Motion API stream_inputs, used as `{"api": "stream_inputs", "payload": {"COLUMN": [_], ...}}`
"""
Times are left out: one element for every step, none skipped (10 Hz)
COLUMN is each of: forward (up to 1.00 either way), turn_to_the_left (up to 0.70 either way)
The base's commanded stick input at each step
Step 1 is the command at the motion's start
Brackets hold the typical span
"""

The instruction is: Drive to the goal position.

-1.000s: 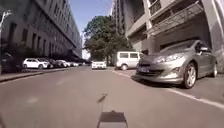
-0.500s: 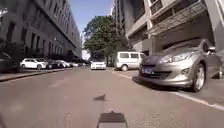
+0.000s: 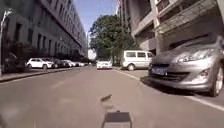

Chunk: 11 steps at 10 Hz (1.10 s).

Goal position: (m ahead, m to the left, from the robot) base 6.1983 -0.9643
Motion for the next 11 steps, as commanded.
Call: {"api": "stream_inputs", "payload": {"forward": [0.70,0.70,0.70,0.70,0.70,0.70,0.70,0.70,0.70,0.70,0.70], "turn_to_the_left": [0.14,0.14,0.14,0.09,0.02,0.00,0.00,0.06,0.13,0.14,0.14]}}
